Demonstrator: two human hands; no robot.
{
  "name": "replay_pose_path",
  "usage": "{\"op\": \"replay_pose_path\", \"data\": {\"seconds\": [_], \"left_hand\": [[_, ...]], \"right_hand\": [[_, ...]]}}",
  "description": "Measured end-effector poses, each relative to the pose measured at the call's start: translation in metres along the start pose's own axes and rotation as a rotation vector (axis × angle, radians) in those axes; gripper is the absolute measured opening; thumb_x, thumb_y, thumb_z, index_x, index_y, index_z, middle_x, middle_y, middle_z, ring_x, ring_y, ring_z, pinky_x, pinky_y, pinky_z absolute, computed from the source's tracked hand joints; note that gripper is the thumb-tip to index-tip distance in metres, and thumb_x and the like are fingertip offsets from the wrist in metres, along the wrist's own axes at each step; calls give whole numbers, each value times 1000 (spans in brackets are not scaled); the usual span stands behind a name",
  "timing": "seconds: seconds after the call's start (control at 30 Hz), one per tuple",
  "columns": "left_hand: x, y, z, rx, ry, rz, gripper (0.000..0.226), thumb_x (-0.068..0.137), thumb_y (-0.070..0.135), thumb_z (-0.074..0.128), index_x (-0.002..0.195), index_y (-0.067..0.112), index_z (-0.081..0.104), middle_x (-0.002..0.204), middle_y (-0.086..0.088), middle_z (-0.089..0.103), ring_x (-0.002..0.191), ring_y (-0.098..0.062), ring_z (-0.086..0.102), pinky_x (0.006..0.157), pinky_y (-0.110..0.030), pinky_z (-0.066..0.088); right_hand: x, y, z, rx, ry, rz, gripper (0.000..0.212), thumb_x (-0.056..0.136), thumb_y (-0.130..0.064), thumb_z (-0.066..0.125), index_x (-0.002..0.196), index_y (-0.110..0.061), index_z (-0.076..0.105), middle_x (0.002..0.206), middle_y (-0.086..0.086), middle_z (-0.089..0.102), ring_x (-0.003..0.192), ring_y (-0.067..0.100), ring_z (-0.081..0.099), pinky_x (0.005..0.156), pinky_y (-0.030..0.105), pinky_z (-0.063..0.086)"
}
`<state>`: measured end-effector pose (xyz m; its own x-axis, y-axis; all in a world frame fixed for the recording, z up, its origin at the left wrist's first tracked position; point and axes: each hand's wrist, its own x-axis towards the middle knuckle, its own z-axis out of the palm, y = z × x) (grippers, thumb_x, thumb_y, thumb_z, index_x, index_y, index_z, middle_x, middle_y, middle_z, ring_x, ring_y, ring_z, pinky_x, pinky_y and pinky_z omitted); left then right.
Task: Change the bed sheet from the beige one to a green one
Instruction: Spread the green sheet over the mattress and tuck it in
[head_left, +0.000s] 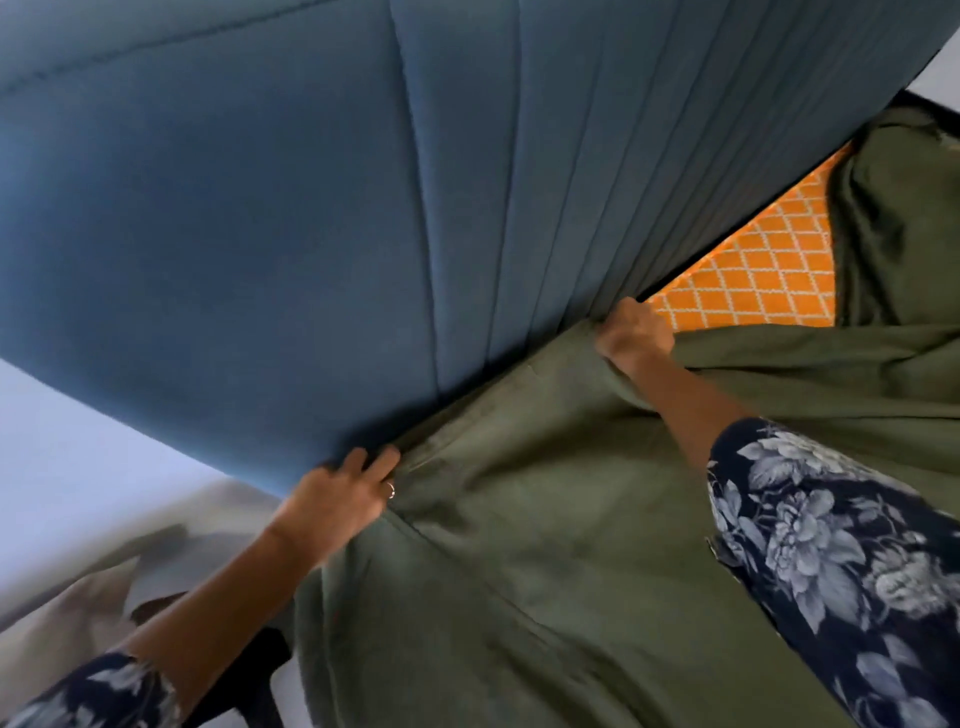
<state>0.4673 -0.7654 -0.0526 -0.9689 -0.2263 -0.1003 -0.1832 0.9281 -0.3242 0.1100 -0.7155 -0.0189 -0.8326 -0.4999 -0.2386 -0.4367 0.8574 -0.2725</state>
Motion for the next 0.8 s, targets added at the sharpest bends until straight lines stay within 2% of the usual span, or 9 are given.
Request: {"op": "replay_pose_path", "data": {"seconds": [0.13,0.23,0.3,0.37,0.47,0.53,0.63,0.73,0.8], "left_hand": [[13,11,34,-30,-17,-77,22,62,-3,57,77,2,72,107,-15,61,60,-28,60,35,-25,39],[24,18,46,-34,8,-84,34,66,-9,43,82,-1,73,102,-13,61,60,-28,61,32,-25,39],[32,22,39,-49,6,-80,31,55,-15,57,80,-4,73,98,-14,65,58,-30,61,29,-27,40],[45,28,28,-80,-31,-55,35,45,-14,68,78,-4,73,91,-16,68,53,-31,59,29,-30,39],[76,40,9,-125,-156,-4,56,17,-8,83,70,3,72,82,-12,66,50,-28,58,31,-29,40],[103,49,2,-163,-206,23,58,13,0,87,69,8,72,81,-8,65,52,-24,60,33,-28,43],[153,63,-28,-130,-262,97,59,34,16,92,90,13,73,101,-4,66,72,-21,65,46,-30,51],[208,77,-42,-126,-210,135,52,84,13,65,133,14,48,137,-4,42,114,-24,54,78,-35,50],[246,81,-55,-104,-183,123,50,85,16,63,133,17,49,134,-1,46,111,-23,55,75,-34,50]], "right_hand": [[-2,-1,15,475,-317,-1,52,93,-13,52,141,-9,33,128,11,53,99,22,51,83,43,52],[-5,24,17,285,-409,-44,59,92,-17,56,142,-11,27,130,11,54,101,26,56,83,38,50],[-4,51,11,97,-462,-74,58,95,-20,53,146,-12,27,135,12,51,99,27,57,79,29,47],[-2,82,0,-114,-496,-102,47,98,-23,48,142,-9,39,142,13,45,115,28,55,87,27,47],[6,134,-16,-195,-545,-69,20,97,-22,49,102,-11,64,111,11,64,106,23,57,75,24,46],[14,165,-28,-219,-545,-12,24,96,-22,51,107,-7,66,115,12,65,107,24,59,83,25,45],[31,199,-47,-266,-508,26,24,97,-20,47,109,-9,65,124,12,62,116,27,55,87,24,41],[59,230,-62,-263,-421,62,28,93,-14,44,112,-10,64,125,13,60,117,29,55,90,25,41],[76,245,-72,-263,-361,75,34,91,-15,44,121,-12,60,130,13,57,119,30,54,98,32,44]]}}
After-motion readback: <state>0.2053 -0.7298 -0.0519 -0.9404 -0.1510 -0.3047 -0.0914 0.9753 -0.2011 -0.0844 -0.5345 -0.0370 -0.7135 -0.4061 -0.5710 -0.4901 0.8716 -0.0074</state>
